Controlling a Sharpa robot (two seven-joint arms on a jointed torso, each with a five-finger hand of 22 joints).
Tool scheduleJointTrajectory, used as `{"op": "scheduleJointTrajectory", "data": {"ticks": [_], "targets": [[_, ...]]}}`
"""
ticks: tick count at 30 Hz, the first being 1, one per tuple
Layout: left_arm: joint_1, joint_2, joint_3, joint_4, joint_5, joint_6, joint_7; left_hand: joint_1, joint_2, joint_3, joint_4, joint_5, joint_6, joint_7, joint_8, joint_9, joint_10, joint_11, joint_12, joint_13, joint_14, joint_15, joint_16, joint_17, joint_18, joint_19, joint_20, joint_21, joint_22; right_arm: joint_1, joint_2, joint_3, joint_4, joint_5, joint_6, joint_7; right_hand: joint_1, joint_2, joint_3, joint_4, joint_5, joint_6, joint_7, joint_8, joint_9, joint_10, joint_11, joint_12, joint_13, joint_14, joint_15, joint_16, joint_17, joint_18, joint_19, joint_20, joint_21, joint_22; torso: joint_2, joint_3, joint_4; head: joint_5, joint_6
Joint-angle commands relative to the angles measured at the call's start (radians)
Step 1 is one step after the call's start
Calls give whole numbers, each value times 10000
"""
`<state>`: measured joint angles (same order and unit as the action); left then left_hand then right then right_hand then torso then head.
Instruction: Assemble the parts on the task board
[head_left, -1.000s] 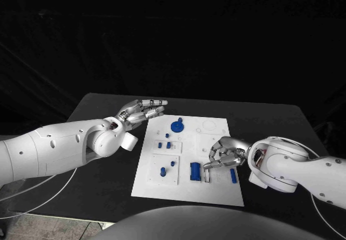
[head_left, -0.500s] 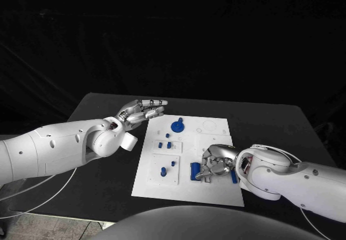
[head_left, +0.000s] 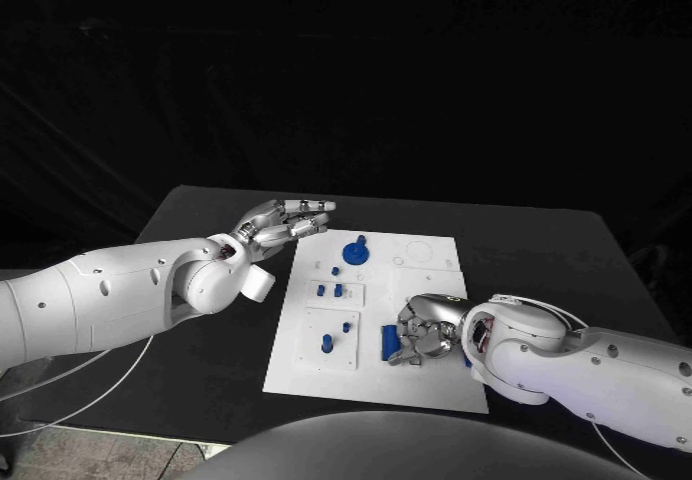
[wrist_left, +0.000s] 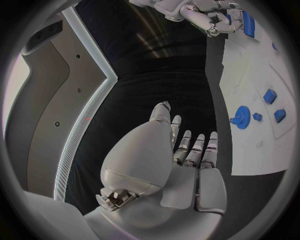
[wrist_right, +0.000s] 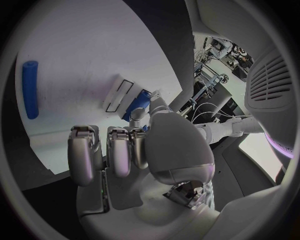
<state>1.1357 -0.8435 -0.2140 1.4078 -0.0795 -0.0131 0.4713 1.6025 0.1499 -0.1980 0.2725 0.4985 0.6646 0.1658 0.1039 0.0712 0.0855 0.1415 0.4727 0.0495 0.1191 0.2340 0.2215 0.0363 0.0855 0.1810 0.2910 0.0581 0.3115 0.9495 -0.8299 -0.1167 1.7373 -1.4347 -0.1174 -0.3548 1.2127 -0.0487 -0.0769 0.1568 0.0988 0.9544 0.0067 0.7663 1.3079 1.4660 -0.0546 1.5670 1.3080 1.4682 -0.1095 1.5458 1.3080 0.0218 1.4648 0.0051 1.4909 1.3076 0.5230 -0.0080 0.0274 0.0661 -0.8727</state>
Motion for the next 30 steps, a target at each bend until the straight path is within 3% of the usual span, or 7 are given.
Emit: {"op": "scheduleJointTrajectory", "data": {"ticks": [1, 4, 7, 14, 21, 27, 30], "targets": [[2, 19, 7, 24, 5, 198, 48, 78, 5, -10, -67, 49, 35, 29, 62, 14, 20, 56, 62, 17, 62, 20, 51, 16, -51, 71, 16, 23, -8, -15, 14, 1, -19, -305, 45, 5, 163, 10, 150, -24, 23, 76, -23, 98, 583, 1048, -62, 38, 2628, 912, -62, -45, 2102, 19, 666, -76, -67, 2316, -1, 0, 3, -7, 1], [2, 19, 7, 24, 5, 200, 41, 78, 5, -10, -67, 49, 35, 29, 62, 14, 20, 56, 62, 17, 62, 20, 51, 16, -51, 71, 16, 23, -8, -17, 9, 1, -28, -326, -87, 44, 286, 56, 286, -49, -1, 203, -28, 315, 624, 1048, -67, 38, 2628, 916, -65, -36, 2117, 17, 670, -79, -61, 2319, 2, 3, 2, -5, 1], [2, 19, 7, 23, 5, 200, 34, 78, 5, -10, -67, 49, 35, 29, 62, 14, 20, 56, 62, 17, 62, 20, 51, 16, -51, 71, 16, 23, -8, -18, 7, 1, -32, -336, -171, 87, 277, 63, 357, 6, -365, 320, -37, 537, 658, 1048, -73, 38, 2628, 922, -71, -21, 2145, 15, 673, -84, -60, 2320, 2, 3, -2, -1, 1], [1, 33, 7, 13, 5, 211, 8, 93, 21, 2, -70, 60, 34, 40, 63, 13, 25, 70, 64, 16, 68, 27, 58, 17, -48, 78, 16, 23, -4, -18, 21, 1, -26, -180, -65, 213, -53, -470, 360, 529, -495, 501, -81, 898, 704, 1048, -112, 38, 2628, 939, -102, 23, 2225, 22, 659, -114, -89, 2313, -3, -3, 2, -27, 1], [1, 44, 7, 4, 4, 232, -21, 99, 24, 5, -73, 64, 29, 44, 63, 12, 26, 75, 58, 15, 72, 30, 64, 18, -46, 83, 16, 24, -1, -18, 25, 1, -23, -40, 136, 369, -205, -864, 67, 1161, -488, 318, -92, 830, 663, 1048, -123, 38, 2628, 977, -114, 123, 2402, 40, 623, -131, -163, 2288, -6, -4, 6, -32, 1], [0, 32, 7, 3, 3, 247, -38, 106, 25, 8, -78, 68, 27, 48, 63, 11, 28, 80, 61, 15, 74, 34, 66, 18, -44, 84, 16, 24, -2, -15, -131, 2, 75, 363, -70, 480, -654, -1139, -445, 1404, -480, -59, -87, 451, 539, 1048, -119, 38, 2628, 971, -111, 112, 2383, 56, 592, -131, -229, 2266, 0, -1, 6, -23, 1], [0, 25, 7, 2, 3, 245, -45, 106, 25, 8, -78, 68, 27, 48, 63, 11, 28, 80, 61, 15, 74, 34, 66, 18, -44, 84, 16, 24, -2, 62, -408, 21, 247, 783, -424, 479, -1521, -1108, -637, 1411, -468, -918, -72, -657, 194, 1048, -108, 38, 2628, 969, -105, 106, 2374, 66, 575, -128, -271, 2252, -1, -4, 0, -13, 1]]}}
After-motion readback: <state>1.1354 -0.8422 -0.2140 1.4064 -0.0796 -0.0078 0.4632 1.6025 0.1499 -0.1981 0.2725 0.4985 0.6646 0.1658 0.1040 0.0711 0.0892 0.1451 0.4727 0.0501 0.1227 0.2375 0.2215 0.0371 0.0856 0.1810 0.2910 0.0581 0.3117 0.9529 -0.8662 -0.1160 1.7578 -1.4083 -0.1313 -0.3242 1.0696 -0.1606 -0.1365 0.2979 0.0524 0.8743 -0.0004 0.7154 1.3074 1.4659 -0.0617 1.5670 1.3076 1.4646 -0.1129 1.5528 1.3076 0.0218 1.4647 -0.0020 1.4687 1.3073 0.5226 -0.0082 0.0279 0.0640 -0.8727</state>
